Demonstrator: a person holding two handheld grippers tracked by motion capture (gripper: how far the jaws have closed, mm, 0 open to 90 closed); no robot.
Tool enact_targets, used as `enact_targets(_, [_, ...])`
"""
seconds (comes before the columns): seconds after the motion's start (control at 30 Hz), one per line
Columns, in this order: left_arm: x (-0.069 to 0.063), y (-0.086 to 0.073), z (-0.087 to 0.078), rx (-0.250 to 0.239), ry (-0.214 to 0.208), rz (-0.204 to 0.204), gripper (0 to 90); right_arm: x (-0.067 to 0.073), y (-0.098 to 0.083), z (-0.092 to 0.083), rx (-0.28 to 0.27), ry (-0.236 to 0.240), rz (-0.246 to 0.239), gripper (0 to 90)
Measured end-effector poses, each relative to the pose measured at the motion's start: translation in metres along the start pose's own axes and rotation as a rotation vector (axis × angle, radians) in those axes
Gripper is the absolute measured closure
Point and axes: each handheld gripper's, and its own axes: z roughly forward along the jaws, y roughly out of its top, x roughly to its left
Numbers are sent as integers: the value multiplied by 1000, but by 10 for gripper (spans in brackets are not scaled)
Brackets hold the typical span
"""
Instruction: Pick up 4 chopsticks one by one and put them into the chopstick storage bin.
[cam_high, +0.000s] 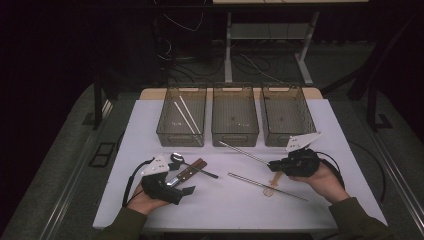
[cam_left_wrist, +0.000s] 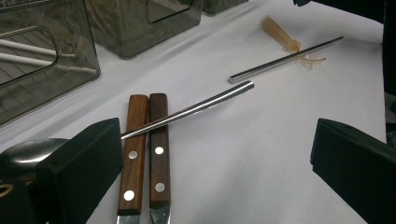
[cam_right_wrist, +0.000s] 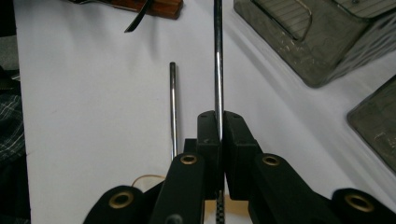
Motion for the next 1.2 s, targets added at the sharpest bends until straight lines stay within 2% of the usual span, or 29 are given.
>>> enact_targets(0.97, [0,0,0,-3,-4,4,10,0,65,31,-48,-16,34,862])
enact_targets(1.2, [-1,0,0,-9,-3,-2,10,-1,79,46,-39,-48,53,862])
